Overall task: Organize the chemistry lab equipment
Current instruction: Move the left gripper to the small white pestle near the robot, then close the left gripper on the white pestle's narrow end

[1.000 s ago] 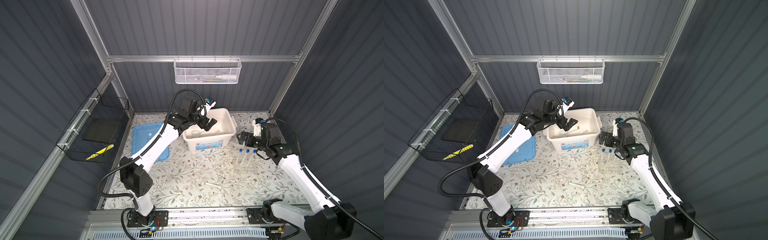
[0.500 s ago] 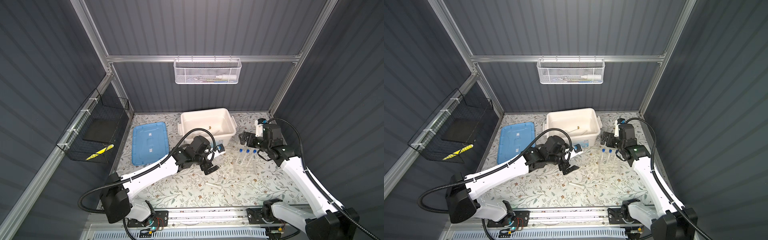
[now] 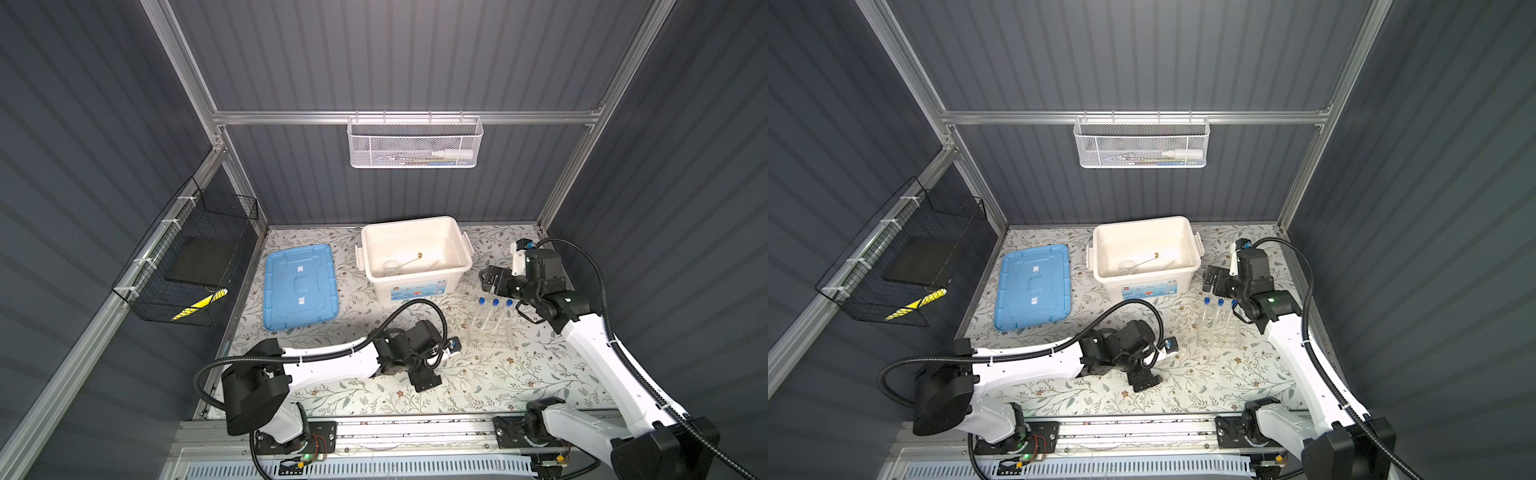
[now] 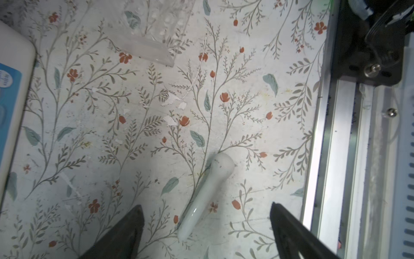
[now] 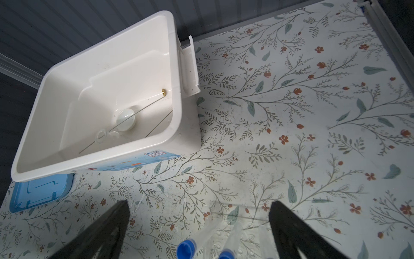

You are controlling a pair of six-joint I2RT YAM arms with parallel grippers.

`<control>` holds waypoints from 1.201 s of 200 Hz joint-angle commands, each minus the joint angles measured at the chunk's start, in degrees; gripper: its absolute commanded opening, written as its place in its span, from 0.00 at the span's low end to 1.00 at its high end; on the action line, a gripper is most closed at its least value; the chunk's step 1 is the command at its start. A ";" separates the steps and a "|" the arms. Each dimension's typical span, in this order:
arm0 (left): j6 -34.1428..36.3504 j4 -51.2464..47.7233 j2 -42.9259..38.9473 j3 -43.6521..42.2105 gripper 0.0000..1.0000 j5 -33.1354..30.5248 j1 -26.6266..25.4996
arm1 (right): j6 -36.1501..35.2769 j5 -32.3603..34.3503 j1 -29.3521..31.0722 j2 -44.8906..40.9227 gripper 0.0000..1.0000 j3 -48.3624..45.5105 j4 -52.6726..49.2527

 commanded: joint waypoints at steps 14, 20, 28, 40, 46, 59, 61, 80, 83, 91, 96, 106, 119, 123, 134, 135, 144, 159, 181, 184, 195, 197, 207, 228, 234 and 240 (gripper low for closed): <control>-0.19 0.81 3.63 -0.27 0.80 -0.99 -0.04 | -0.96 1.28 -0.23 -1.22 0.99 0.47 -1.29; -0.04 0.82 4.00 -0.26 0.78 -0.86 -0.04 | -1.04 1.40 -0.21 -1.22 0.99 0.47 -1.42; 0.11 0.84 4.56 -0.29 0.76 -0.71 -0.02 | -1.05 1.51 -0.23 -1.22 0.99 0.42 -1.52; 0.92 1.53 5.09 -0.76 0.75 -0.80 0.05 | -1.05 1.66 -0.19 -1.30 0.99 0.36 -1.49; 1.41 1.84 5.27 -0.90 0.74 -0.69 0.05 | -1.05 1.62 -0.23 -1.30 0.99 0.29 -1.51; 2.73 2.77 5.77 -1.26 0.74 -0.68 0.05 | -1.02 1.62 -0.23 -1.26 0.99 0.24 -1.48; 2.81 2.90 5.88 -1.28 0.73 -0.65 0.05 | -1.04 1.62 -0.23 -1.29 0.99 0.21 -1.48; 3.87 3.54 7.73 -0.79 0.68 -0.49 0.09 | -1.05 1.71 -0.23 -1.22 0.99 0.16 -1.37; 4.05 3.44 8.14 -0.64 0.66 -0.39 0.14 | -1.05 1.72 -0.23 -1.22 0.99 0.20 -1.36; 4.49 3.12 9.12 -0.23 0.62 -0.11 0.13 | -1.00 1.82 -0.23 -1.22 0.99 0.20 -1.38; 4.80 2.98 9.66 0.06 0.59 0.01 0.14 | -1.04 1.84 -0.23 -1.22 0.99 0.15 -1.44; 5.44 2.80 10.50 0.36 0.59 0.02 0.23 | -1.12 2.05 -0.23 -1.31 0.99 0.17 -1.43; 5.93 3.39 10.98 0.10 0.59 -0.32 0.46 | -1.09 2.46 -0.23 -1.34 0.99 0.10 -1.59; 5.94 3.56 11.06 0.06 0.59 -0.38 0.61 | -1.05 2.58 -0.23 -1.39 0.99 0.03 -1.65; 5.87 4.00 11.18 -0.07 0.59 -0.01 1.36 | -1.05 2.75 -0.23 -1.39 0.99 0.03 -1.73; 5.82 4.01 11.23 -0.04 0.58 0.02 1.41 | -1.05 2.76 -0.23 -1.39 0.99 -0.06 -1.73; 5.83 3.96 11.40 0.08 0.56 0.76 2.12 | -1.05 2.78 -0.24 -1.47 0.99 -0.13 -1.75; 5.84 3.35 12.19 0.62 0.50 2.03 2.92 | -1.22 2.97 -0.23 -1.57 0.99 -0.32 -1.67; 5.63 2.64 13.48 1.16 0.36 2.53 3.25 | -1.31 3.21 -0.23 -1.65 0.99 -0.42 -1.57; 5.58 2.62 13.61 1.17 0.33 2.53 3.22 | -1.35 3.28 -0.23 -1.66 0.99 -0.41 -1.60; 5.36 2.77 13.96 1.01 0.25 2.77 3.54 | -1.47 3.43 -0.23 -1.66 0.99 -0.50 -1.63; 5.29 2.83 13.95 0.91 0.24 2.78 3.60 | -1.48 3.46 -0.23 -1.66 0.99 -0.52 -1.60; 4.85 3.44 13.92 0.66 0.19 3.11 4.04 | -1.48 3.64 -0.25 -1.66 0.99 -0.59 -1.65; 4.04 4.46 12.84 -0.04 0.15 3.25 5.37 | -1.57 3.74 -0.22 -1.66 0.99 -0.59 -1.65; 3.86 4.66 12.40 -0.21 0.13 3.11 5.87 | -1.67 3.82 -0.23 -1.66 0.99 -0.66 -1.55; 3.55 4.88 12.06 -0.26 0.12 2.96 6.46 | -1.71 3.90 -0.23 -1.66 0.99 -0.67 -1.55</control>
